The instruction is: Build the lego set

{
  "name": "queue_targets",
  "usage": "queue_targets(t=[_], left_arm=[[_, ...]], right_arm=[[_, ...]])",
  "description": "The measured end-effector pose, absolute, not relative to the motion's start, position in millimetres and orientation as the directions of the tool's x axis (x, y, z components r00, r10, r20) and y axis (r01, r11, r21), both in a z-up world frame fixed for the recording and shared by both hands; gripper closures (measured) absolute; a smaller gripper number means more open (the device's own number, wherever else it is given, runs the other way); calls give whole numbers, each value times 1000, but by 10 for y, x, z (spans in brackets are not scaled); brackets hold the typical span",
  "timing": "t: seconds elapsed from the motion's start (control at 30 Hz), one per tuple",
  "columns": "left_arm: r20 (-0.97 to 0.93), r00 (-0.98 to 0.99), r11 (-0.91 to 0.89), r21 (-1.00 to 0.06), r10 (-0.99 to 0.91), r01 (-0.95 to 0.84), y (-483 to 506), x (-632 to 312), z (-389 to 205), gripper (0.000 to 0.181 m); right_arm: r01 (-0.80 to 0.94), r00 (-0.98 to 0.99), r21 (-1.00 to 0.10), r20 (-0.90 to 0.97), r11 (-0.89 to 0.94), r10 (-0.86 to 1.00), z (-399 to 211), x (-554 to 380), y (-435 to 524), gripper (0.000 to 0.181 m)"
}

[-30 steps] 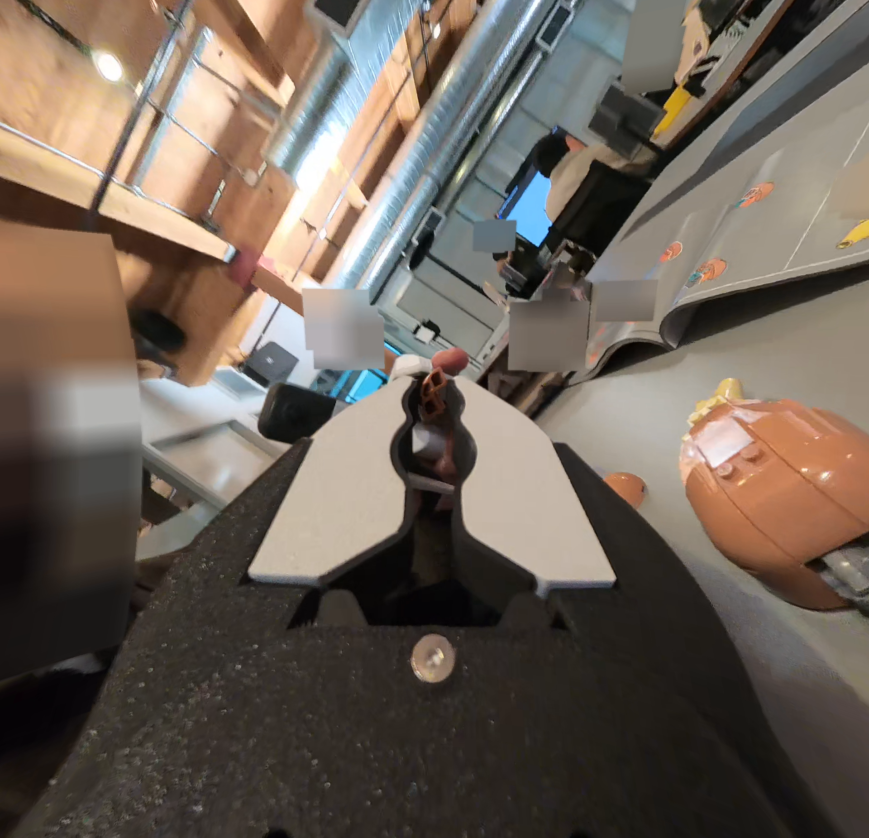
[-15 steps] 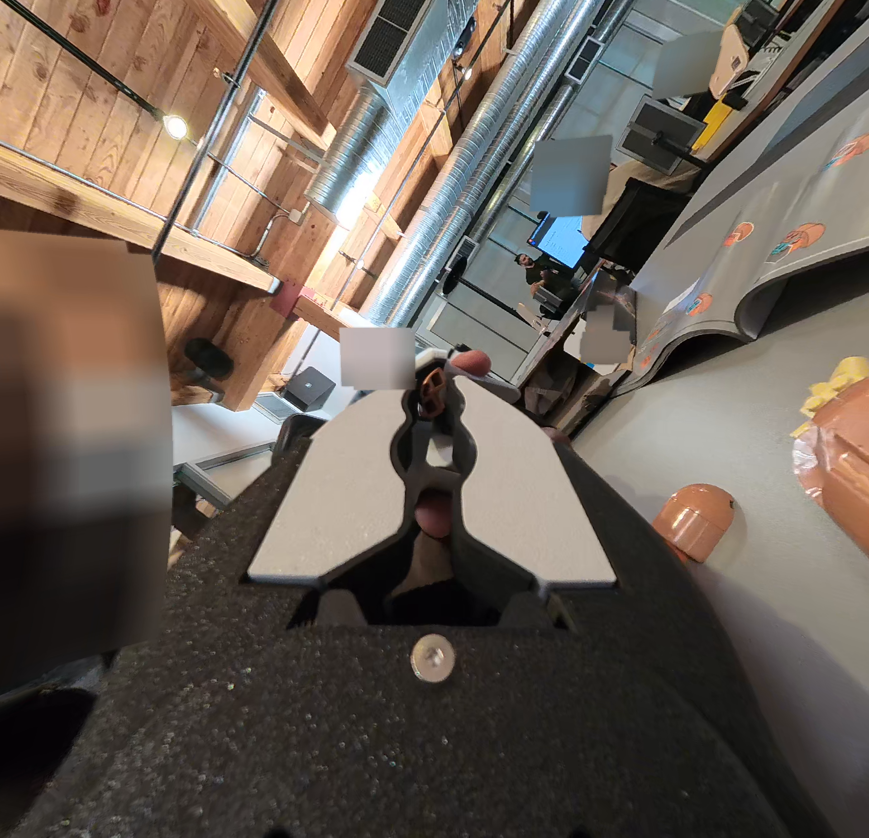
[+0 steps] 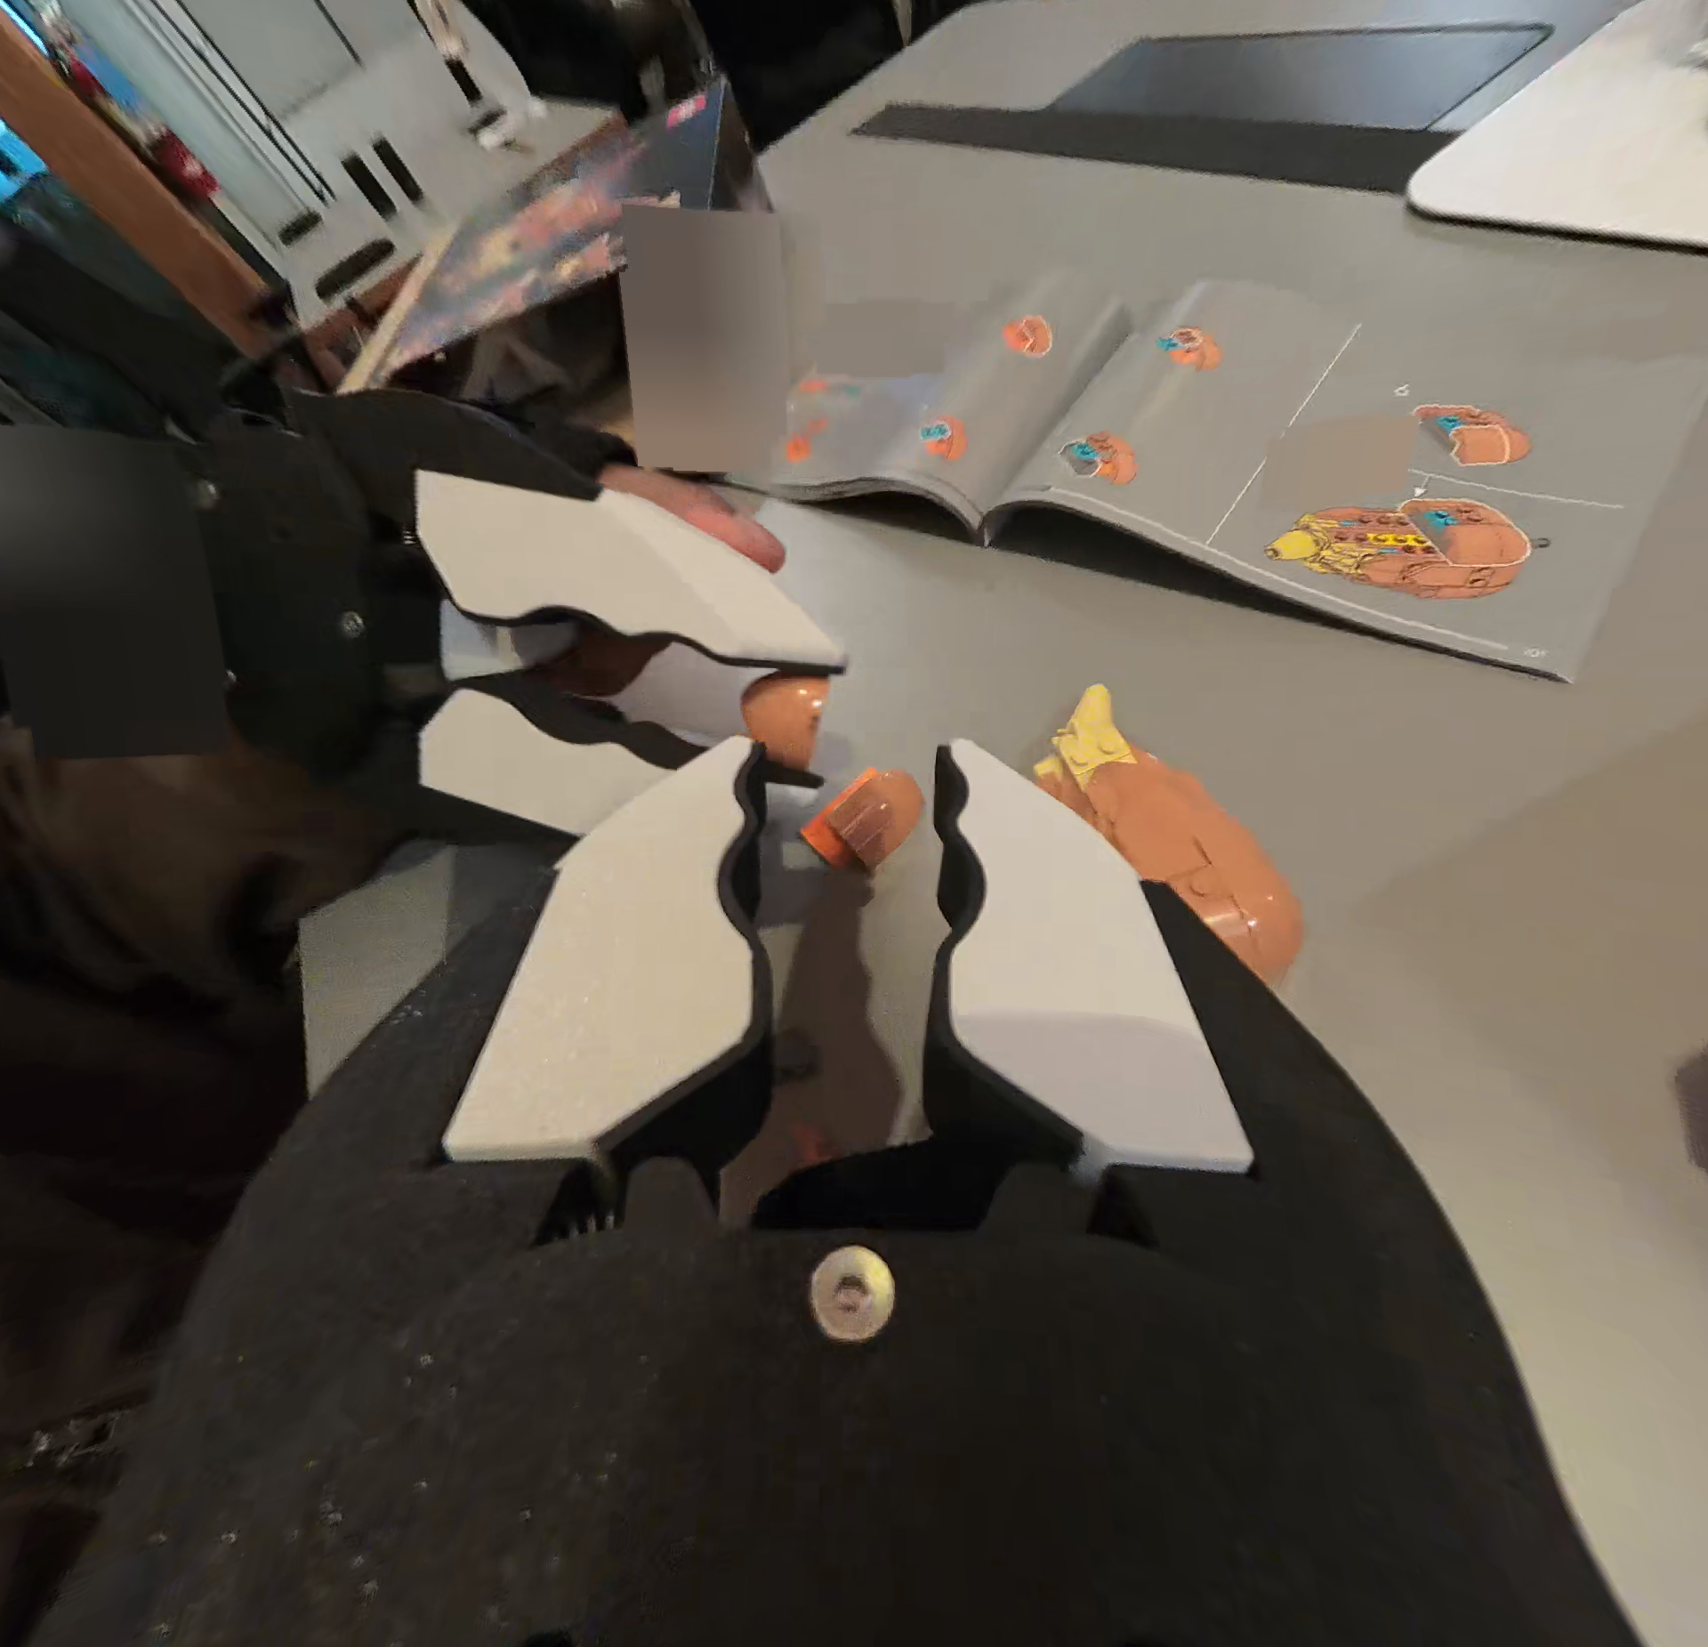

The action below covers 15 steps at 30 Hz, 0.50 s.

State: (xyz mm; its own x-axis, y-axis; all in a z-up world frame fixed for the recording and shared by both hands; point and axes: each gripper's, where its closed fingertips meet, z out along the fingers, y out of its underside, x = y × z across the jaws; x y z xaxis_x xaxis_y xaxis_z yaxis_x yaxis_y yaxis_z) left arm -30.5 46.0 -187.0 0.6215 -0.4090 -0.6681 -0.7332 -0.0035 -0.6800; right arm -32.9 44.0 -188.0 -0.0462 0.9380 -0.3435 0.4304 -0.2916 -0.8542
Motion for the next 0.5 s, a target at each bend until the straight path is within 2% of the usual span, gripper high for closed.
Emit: queue_targets(t=[0.13,0.3,0.5], left_arm=[[-742,537,-18,-580,-401,-814,459,-305,-1966,158],[-765,502,-17,-543,-404,-840,449,-287,-1991,158],[-778,473,-20,-511,-414,-859,443,-261,-2039,158]], right_arm=[[494,-61,-814,-383,-305,922,-1970,-369,323,143],[500,-42,-797,-412,-338,910,-2028,-396,324,144],[515,-49,-796,-399,-319,916,-2085,-412,279,155]])
